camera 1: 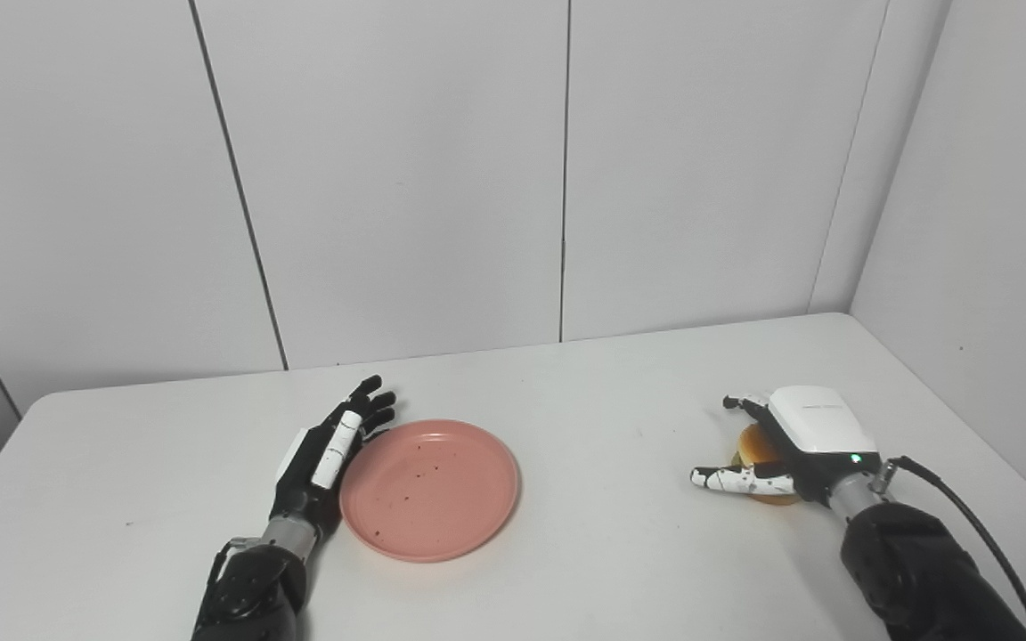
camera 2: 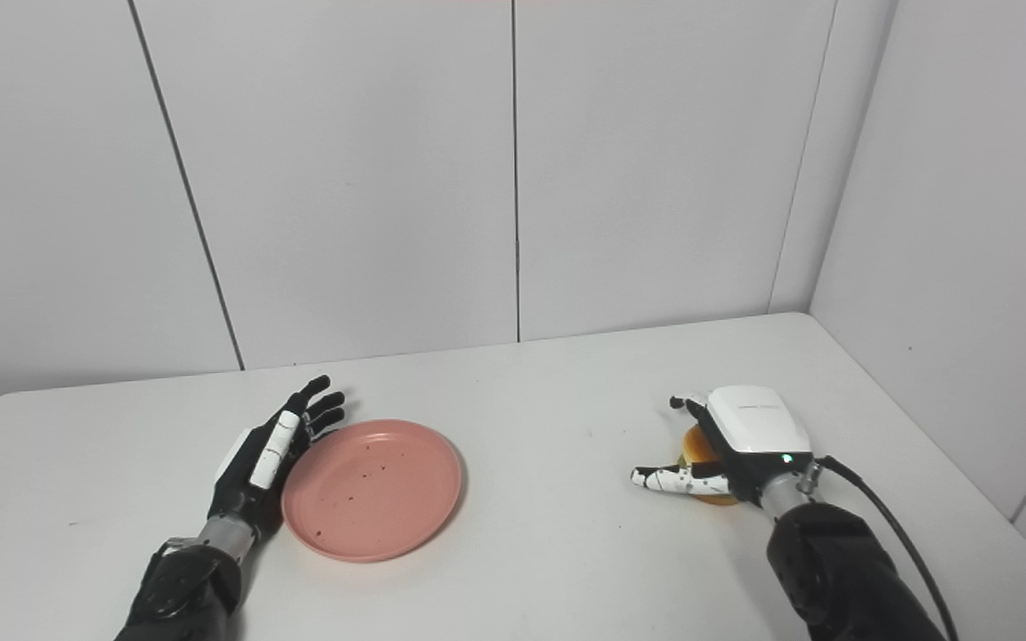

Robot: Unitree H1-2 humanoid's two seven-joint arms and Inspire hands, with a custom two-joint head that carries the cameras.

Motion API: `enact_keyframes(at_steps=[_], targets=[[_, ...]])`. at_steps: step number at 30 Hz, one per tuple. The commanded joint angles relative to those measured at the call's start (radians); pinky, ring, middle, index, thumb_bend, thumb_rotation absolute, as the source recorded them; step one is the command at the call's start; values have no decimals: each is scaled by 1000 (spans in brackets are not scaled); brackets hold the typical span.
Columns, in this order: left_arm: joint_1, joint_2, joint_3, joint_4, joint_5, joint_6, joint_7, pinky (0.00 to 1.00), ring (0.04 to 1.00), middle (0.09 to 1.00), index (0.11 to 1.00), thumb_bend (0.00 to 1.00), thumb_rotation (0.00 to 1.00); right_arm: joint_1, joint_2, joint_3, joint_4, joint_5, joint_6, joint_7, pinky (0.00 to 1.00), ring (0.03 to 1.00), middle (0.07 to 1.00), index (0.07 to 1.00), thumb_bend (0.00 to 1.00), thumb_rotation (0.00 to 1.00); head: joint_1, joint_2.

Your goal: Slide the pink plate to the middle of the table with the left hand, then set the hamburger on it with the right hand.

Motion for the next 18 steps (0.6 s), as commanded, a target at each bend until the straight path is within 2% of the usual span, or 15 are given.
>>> enact_keyframes(at_steps=[1, 13, 16, 17, 18], targets=[[26, 16, -1, 17, 2, 12, -2, 855, 889, 867, 875, 861, 815, -36, -33, 6, 5, 0, -1, -41, 755, 789, 804, 784, 771, 854, 3, 0], [35, 16, -2, -2, 1, 21, 2, 841, 886, 867, 870, 862, 810, -75, -49, 63, 126, 34, 1, -91, 775, 793, 797, 785, 781, 861, 11, 2], [36, 15, -4, -4, 4, 21, 4, 839, 885, 867, 870, 861, 814, -80, -49, 68, 156, 53, -13, -122, 717, 762, 778, 771, 775, 815, 14, 2], [36, 15, -4, -3, 5, 20, 5, 841, 886, 868, 870, 861, 815, -81, -47, 67, 170, 61, -23, -142, 679, 744, 769, 763, 772, 796, 14, 2], [37, 15, -5, -3, 7, 20, 6, 842, 887, 868, 869, 860, 816, -82, -43, 66, 186, 71, -36, -172, 595, 694, 741, 741, 767, 755, 14, 2]])
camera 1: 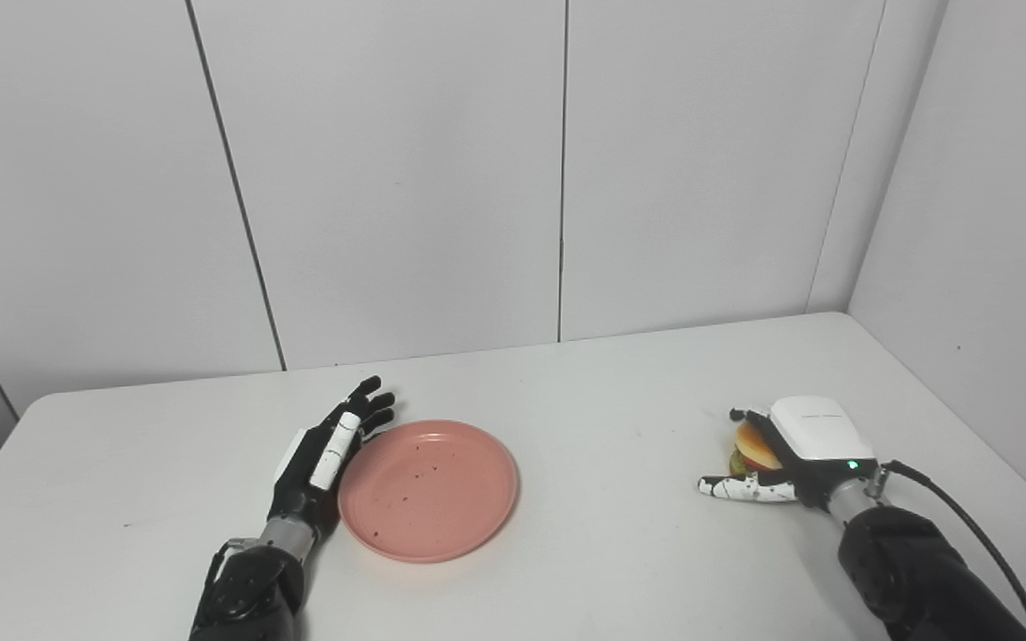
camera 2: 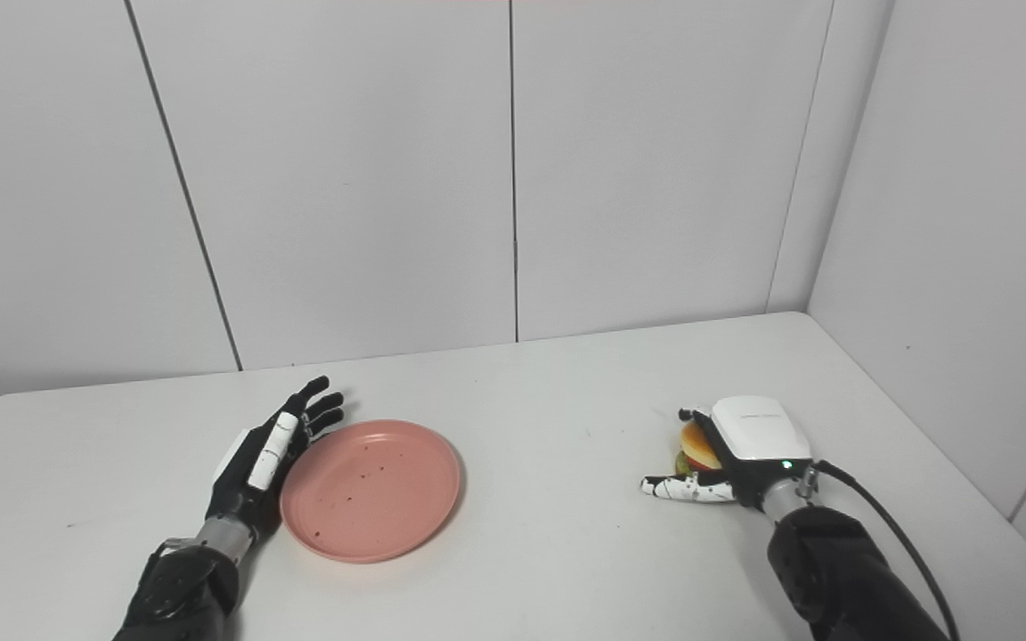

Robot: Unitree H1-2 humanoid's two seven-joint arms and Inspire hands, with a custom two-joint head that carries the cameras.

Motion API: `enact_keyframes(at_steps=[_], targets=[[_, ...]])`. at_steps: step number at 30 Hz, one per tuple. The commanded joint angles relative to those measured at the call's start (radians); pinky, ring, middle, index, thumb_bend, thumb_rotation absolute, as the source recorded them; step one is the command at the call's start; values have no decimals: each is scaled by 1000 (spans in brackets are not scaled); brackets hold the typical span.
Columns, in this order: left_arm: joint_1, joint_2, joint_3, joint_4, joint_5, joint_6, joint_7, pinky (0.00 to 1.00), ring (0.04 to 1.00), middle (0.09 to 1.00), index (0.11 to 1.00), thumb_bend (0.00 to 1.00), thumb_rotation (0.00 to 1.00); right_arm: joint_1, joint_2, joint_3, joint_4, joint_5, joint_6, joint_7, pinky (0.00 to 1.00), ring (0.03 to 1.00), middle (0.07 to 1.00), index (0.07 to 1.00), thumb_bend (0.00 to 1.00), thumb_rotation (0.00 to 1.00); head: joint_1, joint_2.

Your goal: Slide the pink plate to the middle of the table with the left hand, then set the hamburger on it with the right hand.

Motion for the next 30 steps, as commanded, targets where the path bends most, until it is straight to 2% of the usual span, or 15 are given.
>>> enact_keyframes(at_steps=[1, 2, 4, 6, 7, 8, 9, 12, 17, 18, 19, 24, 30], targets=[[30, 12, -2, 13, 6, 10, 5, 843, 888, 869, 869, 860, 816, -30, -16, -7, 31, 26, -49, -79, 578, 682, 734, 735, 765, 745, 5, 1], [30, 12, -1, 14, 4, 11, 5, 850, 891, 873, 872, 858, 816, -32, -11, -9, 50, 37, -69, -116, 489, 605, 682, 697, 756, 693, 5, 1], [29, 12, 0, 16, 3, 12, 5, 851, 892, 873, 872, 855, 814, -36, -6, -6, 90, 57, -108, -182, 416, 527, 617, 645, 713, 651, 5, 1], [29, 12, 0, 16, 4, 13, 8, 851, 892, 870, 869, 853, 816, -42, -4, 2, 130, 67, -157, -250, 319, 408, 506, 573, 631, 567, 6, 1], [30, 12, -1, 14, 5, 13, 8, 853, 893, 868, 866, 857, 816, -47, -4, 8, 153, 69, -186, -288, 257, 331, 428, 516, 572, 467, 7, 1], [30, 12, -1, 11, 5, 13, 7, 855, 893, 868, 866, 858, 816, -52, -3, 14, 178, 72, -220, -326, 242, 313, 409, 501, 555, 434, 7, 2], [30, 12, -1, 10, 4, 12, 4, 863, 896, 868, 866, 858, 812, -57, -4, 21, 199, 75, -246, -355, 196, 259, 354, 450, 503, 352, 8, 2], [32, 11, -2, 6, 5, 15, 5, 857, 892, 866, 862, 855, 812, -69, -4, 39, 236, 82, -280, -402, 179, 241, 335, 431, 476, 322, 8, 1], [33, 10, -5, 4, 8, 15, 7, 860, 888, 865, 861, 846, 812, -80, -6, 59, 253, 93, -281, -419, 171, 235, 328, 426, 468, 308, 10, 0], [32, 10, -6, 5, 10, 15, 9, 858, 888, 865, 860, 847, 814, -81, -7, 61, 254, 94, -280, -422, 173, 237, 330, 456, 485, 217, 11, 0], [32, 10, -6, 6, 10, 15, 11, 857, 888, 866, 859, 847, 815, -81, -7, 63, 255, 95, -280, -424, 174, 237, 331, 467, 491, 187, 11, 0], [32, 9, -8, 2, 8, 20, 8, 857, 896, 874, 865, 843, 819, -79, -17, 69, 225, 101, -266, -412, 186, 248, 339, 478, 497, 156, 14, -3], [29, 8, -8, 7, 8, 22, 9, 861, 894, 873, 870, 829, 820, -66, -25, 48, 115, 112, -249, -378, 188, 252, 343, 479, 500, 155, 18, -6]])
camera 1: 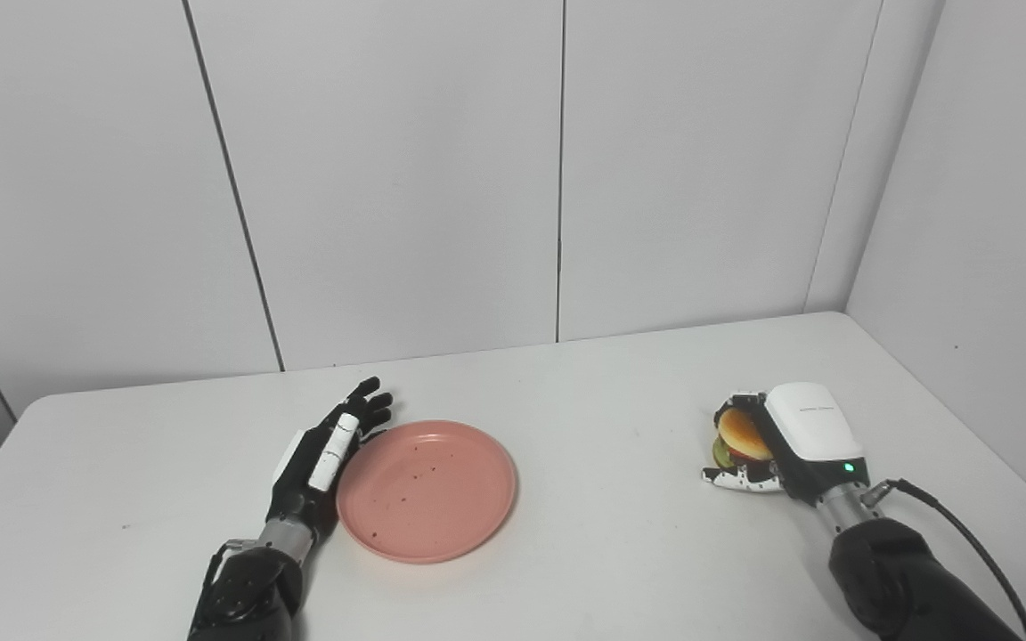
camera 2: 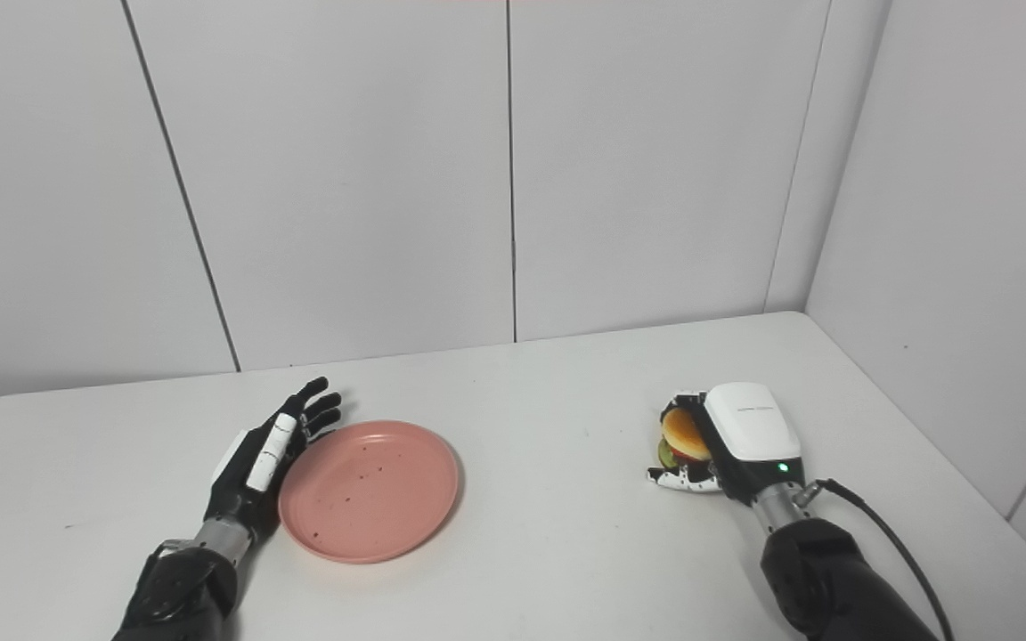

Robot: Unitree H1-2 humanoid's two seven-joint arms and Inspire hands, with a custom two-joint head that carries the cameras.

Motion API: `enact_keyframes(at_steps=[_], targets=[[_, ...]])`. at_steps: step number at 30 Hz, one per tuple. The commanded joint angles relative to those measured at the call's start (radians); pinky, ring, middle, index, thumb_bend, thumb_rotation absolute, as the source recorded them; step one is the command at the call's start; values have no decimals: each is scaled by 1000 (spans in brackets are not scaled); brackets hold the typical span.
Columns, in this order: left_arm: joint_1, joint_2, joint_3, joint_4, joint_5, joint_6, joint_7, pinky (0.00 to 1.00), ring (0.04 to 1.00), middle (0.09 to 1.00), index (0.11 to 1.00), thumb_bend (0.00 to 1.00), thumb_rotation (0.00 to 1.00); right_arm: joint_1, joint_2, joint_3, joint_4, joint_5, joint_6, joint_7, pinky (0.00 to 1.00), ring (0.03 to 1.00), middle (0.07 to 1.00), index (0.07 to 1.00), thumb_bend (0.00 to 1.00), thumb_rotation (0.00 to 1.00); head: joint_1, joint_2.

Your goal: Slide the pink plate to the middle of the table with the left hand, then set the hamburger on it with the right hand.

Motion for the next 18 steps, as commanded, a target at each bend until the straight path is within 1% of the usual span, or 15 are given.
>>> enact_keyframes(at_steps=[1, 5, 7, 13, 15, 18], targets=[[22, 5, -3, 17, 7, 16, 8, 861, 894, 873, 870, 828, 820, -30, -26, -23, -72, 2, 24, 5, 189, 252, 343, 479, 500, 155, 3, 0], [19, 3, -3, 24, 8, 12, 10, 866, 896, 874, 872, 832, 817, -29, -29, -37, -173, -9, 36, 40, 160, 222, 314, 474, 500, 157, 10, 1], [17, 0, -3, 28, 7, 10, 10, 868, 895, 871, 869, 835, 815, -28, -29, -44, -215, -14, 43, 63, 158, 220, 314, 474, 499, 158, 16, 1], [18, -11, -6, 26, 11, 6, 15, 869, 900, 873, 867, 822, 817, -42, -6, -60, -373, -7, 75, 171, 166, 230, 329, 476, 499, 154, 44, 0], [19, -14, -8, 23, 13, 8, 21, 870, 900, 868, 864, 828, 816, -51, 4, -57, -410, -7, 71, 198, 176, 243, 340, 477, 500, 152, 55, -1], [22, -18, -9, 15, 14, 9, 23, 875, 901, 865, 861, 814, 818, -69, 21, -48, -430, -11, 46, 211, 185, 253, 352, 478, 501, 148, 62, -4]])
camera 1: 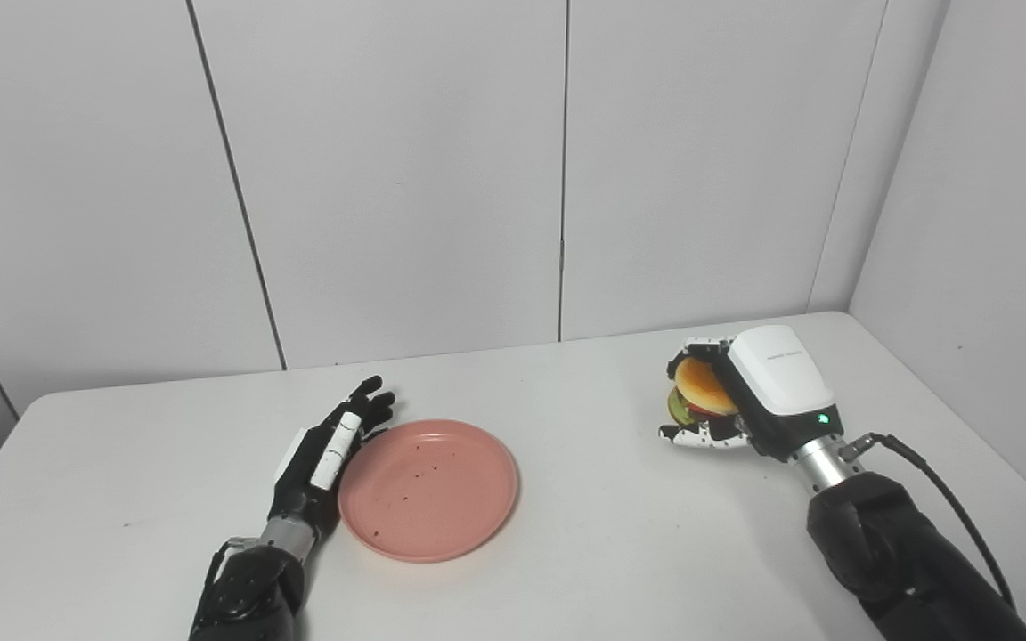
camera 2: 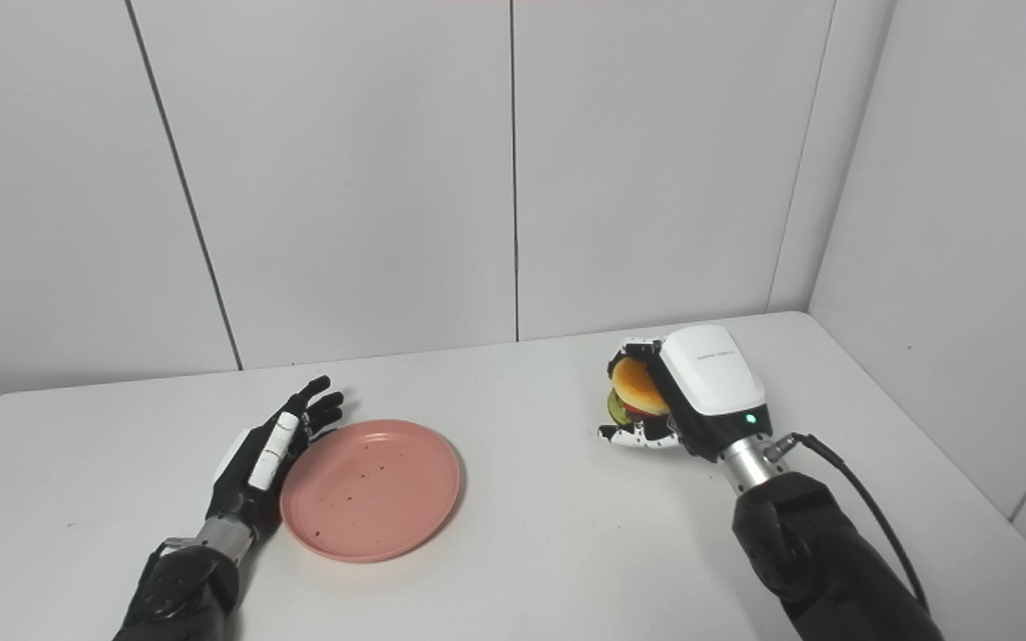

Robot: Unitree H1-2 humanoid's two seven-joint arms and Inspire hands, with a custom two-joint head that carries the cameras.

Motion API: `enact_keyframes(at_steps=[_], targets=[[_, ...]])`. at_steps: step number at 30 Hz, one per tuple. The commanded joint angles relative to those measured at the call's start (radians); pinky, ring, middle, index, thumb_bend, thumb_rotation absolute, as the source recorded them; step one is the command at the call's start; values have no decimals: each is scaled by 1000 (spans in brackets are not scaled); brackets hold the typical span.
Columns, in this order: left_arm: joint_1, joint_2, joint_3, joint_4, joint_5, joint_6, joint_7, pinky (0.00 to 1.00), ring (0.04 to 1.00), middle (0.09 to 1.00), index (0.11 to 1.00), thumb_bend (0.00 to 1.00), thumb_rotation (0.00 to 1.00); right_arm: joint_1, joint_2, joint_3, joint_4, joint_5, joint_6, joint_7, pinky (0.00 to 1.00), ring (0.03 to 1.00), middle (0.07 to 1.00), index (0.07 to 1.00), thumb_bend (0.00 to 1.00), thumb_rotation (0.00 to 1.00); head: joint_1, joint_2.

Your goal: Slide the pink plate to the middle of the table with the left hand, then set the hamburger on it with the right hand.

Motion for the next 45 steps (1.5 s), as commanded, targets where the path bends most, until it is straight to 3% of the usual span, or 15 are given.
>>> enact_keyframes(at_steps=[1, 10, 14, 17, 19, 24, 29, 33, 45], targets=[[25, -13, -7, 15, 11, 9, 15, 877, 901, 864, 859, 810, 818, -70, 9, -4, -35, 1, -18, 2, 187, 255, 354, 478, 501, 148, 7, -1], [28, -26, -9, 10, 10, 5, 20, 894, 910, 871, 860, 829, 812, -137, 79, 41, 20, 1, -67, 1, 187, 257, 355, 476, 501, 158, 55, -2], [27, -35, -17, 14, 22, -10, 28, 878, 908, 874, 862, 836, 821, -161, 102, 77, 58, -17, -94, -4, 262, 316, 379, 482, 499, 164, 93, -1], [25, -47, -19, 16, 27, -16, 34, 881, 909, 880, 868, 834, 824, -177, 122, 109, 93, -17, -123, 4, 204, 268, 357, 477, 500, 161, 121, -3], [25, -56, -20, 15, 28, -18, 39, 883, 907, 879, 864, 825, 823, -182, 134, 123, 119, -18, -129, 1, 225, 264, 354, 476, 500, 164, 147, -4], [30, -73, -21, 0, 26, -8, 50, 895, 913, 891, 866, 817, 823, -201, 162, 150, 207, -22, -171, -23, 205, 259, 351, 477, 500, 164, 180, -3], [36, -79, -33, -8, 40, -2, 74, 897, 917, 894, 875, 807, 843, -244, 210, 183, 357, -30, -216, -66, 264, 322, 406, 484, 499, 163, 205, -6], [33, -80, -37, 3, 41, -5, 82, 895, 919, 894, 878, 805, 851, -275, 245, 203, 453, -25, -236, -88, 216, 277, 360, 479, 498, 164, 218, -9], [17, -99, -43, 51, 54, -35, 103, 864, 934, 882, 863, 813, 847, -342, 291, 251, 598, -20, -286, -120, 189, 245, 330, 477, 495, 167, 265, -25]])
